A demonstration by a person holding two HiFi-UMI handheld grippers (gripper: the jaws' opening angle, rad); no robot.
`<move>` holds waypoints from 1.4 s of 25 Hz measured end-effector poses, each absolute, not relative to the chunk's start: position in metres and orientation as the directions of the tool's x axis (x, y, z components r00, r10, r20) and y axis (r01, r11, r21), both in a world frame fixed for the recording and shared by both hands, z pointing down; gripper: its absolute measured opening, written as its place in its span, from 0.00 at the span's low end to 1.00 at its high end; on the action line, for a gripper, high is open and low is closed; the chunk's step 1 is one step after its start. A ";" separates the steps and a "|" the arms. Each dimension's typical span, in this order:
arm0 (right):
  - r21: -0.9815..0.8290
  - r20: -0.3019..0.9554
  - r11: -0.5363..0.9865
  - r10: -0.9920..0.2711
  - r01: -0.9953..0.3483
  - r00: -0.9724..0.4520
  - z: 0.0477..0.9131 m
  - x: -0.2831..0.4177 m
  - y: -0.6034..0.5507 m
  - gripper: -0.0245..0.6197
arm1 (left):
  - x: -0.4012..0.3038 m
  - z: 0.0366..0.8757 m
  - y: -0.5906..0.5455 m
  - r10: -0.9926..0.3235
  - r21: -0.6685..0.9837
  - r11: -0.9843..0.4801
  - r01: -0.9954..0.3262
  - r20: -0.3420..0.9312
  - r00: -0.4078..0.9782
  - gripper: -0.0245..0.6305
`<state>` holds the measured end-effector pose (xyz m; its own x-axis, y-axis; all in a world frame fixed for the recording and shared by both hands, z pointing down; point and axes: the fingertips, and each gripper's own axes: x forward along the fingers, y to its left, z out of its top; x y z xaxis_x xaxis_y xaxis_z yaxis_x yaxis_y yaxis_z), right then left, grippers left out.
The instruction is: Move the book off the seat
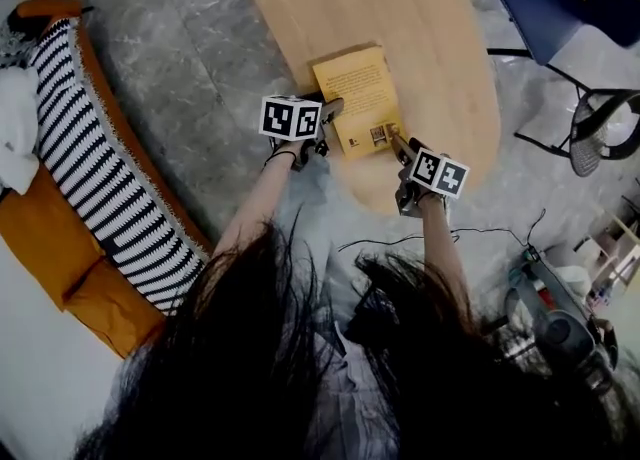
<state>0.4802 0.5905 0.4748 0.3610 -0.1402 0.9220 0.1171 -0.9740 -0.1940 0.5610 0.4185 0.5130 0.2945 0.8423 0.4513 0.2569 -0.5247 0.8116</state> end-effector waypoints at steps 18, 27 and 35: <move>-0.331 0.747 -0.933 -0.170 0.137 0.643 0.387 0.492 0.567 0.38 | 0.532 0.440 0.383 0.811 0.739 -0.564 0.368 0.411 0.417 0.36; -0.355 0.685 -0.934 -0.232 0.038 0.691 0.338 0.459 0.525 0.35 | 0.492 0.359 0.363 0.836 0.739 -0.506 0.446 0.291 0.466 0.36; -0.373 0.609 -0.928 -0.257 -0.015 0.750 0.275 0.427 0.501 0.26 | 0.458 0.299 0.338 0.840 0.698 -0.492 0.520 0.226 0.492 0.36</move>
<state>0.4270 0.5013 0.2750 0.7503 -0.2568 0.6091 -0.0146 -0.9277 -0.3731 0.4575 0.3377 0.2988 0.4923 0.8405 0.2265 0.5195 -0.4925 0.6983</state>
